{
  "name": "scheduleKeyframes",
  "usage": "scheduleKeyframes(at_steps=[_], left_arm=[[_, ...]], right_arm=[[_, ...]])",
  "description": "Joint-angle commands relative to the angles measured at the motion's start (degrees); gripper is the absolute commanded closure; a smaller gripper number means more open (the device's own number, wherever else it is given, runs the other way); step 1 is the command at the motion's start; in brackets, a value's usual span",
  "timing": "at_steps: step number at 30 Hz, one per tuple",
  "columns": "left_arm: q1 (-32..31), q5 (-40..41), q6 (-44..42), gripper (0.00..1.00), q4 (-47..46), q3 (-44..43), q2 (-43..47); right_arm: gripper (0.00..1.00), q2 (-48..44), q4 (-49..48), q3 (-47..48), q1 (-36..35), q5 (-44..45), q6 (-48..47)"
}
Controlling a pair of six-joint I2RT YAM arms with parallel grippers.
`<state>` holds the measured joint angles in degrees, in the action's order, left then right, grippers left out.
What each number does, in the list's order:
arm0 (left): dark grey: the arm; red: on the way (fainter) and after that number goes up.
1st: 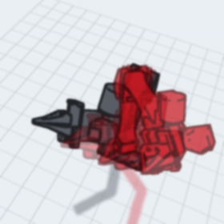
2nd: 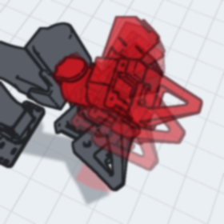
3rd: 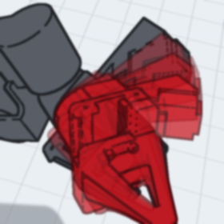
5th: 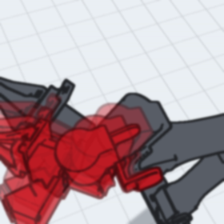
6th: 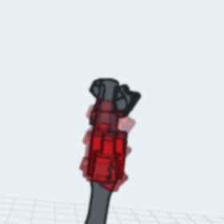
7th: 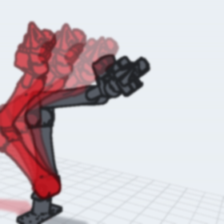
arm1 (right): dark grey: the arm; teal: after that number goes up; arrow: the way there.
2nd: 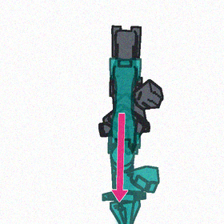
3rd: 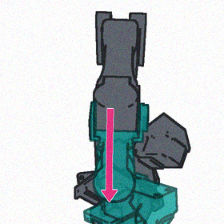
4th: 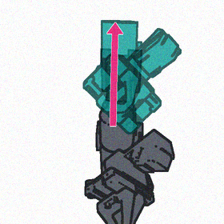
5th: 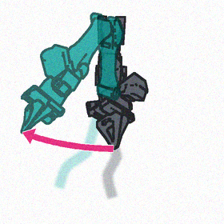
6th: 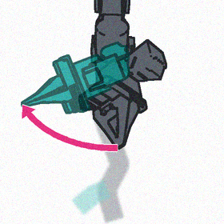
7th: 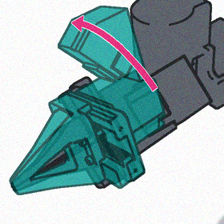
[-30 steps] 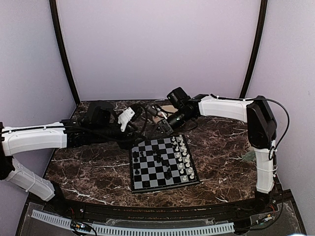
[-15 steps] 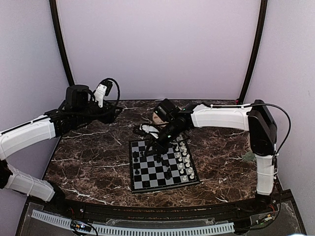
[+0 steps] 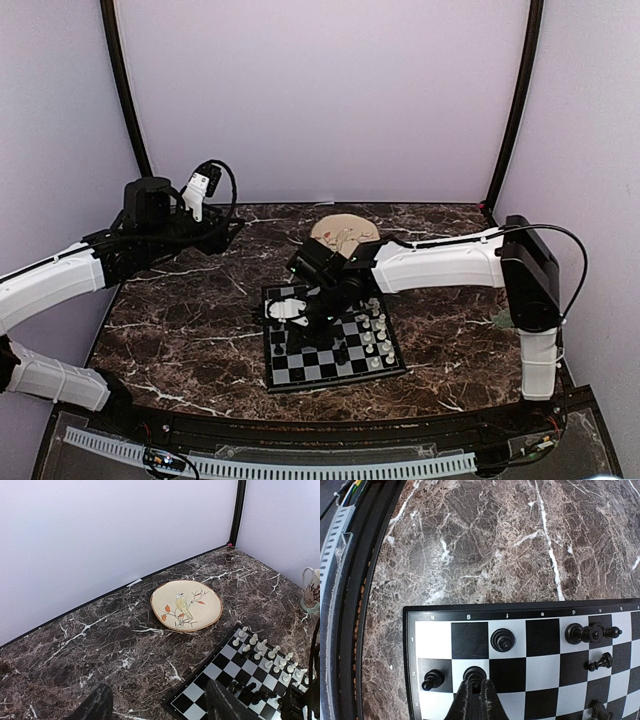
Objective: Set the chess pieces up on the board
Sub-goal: Place the pawn at b7.
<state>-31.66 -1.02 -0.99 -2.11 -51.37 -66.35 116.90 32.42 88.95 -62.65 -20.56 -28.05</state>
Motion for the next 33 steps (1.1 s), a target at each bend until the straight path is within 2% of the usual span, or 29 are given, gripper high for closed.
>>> scheduleKeyframes(at_steps=[1, 27, 33], left_arm=[[0.18, -0.82, 0.55, 0.35, -1.58, 0.84, 1.53], [0.11, -1.51, 0.72, 0.35, -1.25, 0.69, 0.37], [0.11, -1.68, 0.73, 0.35, -1.23, 0.68, 0.12]], right_arm=[[0.95, 1.01, -1.54, -0.63, -0.53, 2.98, -1.91], [0.93, 2.90, -0.43, -1.60, -1.14, 1.41, -4.25], [0.89, 2.90, -0.20, -1.42, -1.14, 1.34, -4.40]])
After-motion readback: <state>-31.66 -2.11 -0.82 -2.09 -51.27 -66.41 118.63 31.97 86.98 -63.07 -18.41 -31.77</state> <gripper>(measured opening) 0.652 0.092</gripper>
